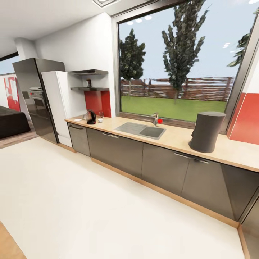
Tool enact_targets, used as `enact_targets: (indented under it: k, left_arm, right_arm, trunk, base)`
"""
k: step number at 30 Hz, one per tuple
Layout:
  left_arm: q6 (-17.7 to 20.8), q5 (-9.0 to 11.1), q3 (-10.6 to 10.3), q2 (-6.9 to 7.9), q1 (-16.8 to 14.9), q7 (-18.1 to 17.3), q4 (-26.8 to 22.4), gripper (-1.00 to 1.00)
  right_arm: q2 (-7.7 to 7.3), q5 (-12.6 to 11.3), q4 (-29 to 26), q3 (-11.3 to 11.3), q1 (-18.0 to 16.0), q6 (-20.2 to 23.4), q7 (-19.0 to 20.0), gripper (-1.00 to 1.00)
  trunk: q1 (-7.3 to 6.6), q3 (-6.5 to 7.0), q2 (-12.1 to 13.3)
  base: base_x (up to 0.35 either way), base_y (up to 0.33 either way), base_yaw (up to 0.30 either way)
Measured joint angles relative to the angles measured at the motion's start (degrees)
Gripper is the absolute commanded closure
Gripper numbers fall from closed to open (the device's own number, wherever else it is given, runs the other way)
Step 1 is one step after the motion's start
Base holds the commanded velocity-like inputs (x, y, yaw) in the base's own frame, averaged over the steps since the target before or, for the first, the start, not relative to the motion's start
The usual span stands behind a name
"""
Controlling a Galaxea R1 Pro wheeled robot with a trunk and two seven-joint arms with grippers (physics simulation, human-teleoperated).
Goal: Set up a coffee station on the kitchen countertop: keep the coffee maker on the countertop, move the bottle of coffee from the kitchen shelf to the counter next to the coffee maker, place a paper coffee filter on top of the coffee maker, put the saucer next to the coffee maker with the coffee cup on the saucer, and place the electric kettle next to the coffee maker.
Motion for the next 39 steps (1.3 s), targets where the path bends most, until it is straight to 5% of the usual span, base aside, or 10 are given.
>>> enact_targets:
  k: [8, 33, 39]
  left_arm:
    - [-0.02, -0.18, -0.12, 0.21, 0.06, -0.11, 0.17, -1.0]
    - [-0.3, -0.13, 0.0, 0.36, -0.07, -0.05, 0.18, -1.0]
    - [-5.92, 0.19, 0.18, 0.42, -0.08, -0.04, 0.37, -1.0]
  right_arm:
    - [0.0, 0.0, 0.0, 0.0, 0.0, 0.0, 0.0, -1.0]
    - [-0.06, 0.0, 0.0, 0.0, 0.0, 0.0, 0.0, -1.0]
    - [-0.07, 0.0, 0.0, -0.03, 0.0, 0.0, 0.0, -1.0]
  trunk:
    - [-0.02, 0.01, -0.01]
    - [-0.03, 0.0, -0.01]
    - [-0.03, 0.0, -0.01]
  base:
    - [0.087, 0.0, 0.0]
    - [0.334, 0.0, 0.0]
    - [0.339, 0.0, 0.0]
